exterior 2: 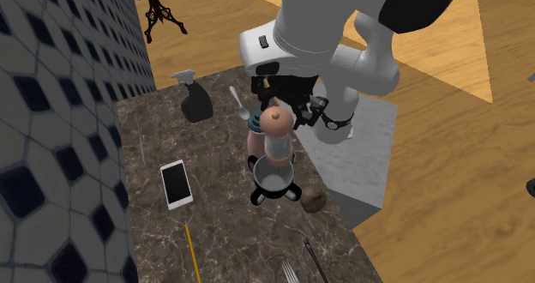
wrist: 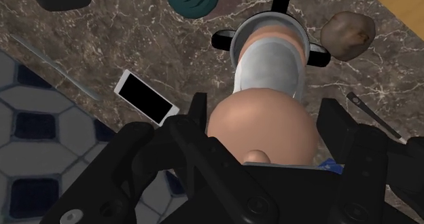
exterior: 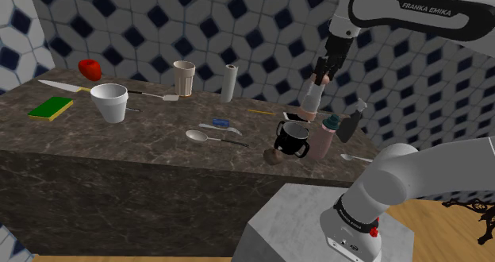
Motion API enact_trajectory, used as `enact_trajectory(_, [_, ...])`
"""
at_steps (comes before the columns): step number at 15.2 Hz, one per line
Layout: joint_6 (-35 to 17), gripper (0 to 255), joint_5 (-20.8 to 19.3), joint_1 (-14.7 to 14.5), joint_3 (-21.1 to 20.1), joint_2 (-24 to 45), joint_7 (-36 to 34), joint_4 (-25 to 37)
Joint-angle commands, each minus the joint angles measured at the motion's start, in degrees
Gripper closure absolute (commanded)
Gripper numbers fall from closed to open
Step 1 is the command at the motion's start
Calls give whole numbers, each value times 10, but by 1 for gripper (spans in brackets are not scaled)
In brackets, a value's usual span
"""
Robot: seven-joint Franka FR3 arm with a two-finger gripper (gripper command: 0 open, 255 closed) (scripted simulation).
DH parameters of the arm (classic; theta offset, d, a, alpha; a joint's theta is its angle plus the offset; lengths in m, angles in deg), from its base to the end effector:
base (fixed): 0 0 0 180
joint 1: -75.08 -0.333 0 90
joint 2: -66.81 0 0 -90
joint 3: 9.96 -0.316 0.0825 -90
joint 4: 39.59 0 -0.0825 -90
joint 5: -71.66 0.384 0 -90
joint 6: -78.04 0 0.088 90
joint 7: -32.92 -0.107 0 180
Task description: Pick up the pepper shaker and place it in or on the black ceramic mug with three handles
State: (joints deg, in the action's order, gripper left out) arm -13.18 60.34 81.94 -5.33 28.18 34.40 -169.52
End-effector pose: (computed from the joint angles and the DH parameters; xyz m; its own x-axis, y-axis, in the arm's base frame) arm 0.3294 -0.0955 0.5981 0.9883 -0.1524 -0.0070 -0.1498 -0.9778 0.1464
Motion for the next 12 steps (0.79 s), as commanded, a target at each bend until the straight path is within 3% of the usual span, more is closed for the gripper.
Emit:
enact_trajectory(1, [-14, 255, -1, 0, 1, -3, -3, -17])
enact_trajectory(12, [-94, 255, -7, 1, 6, -13, -14, -108])
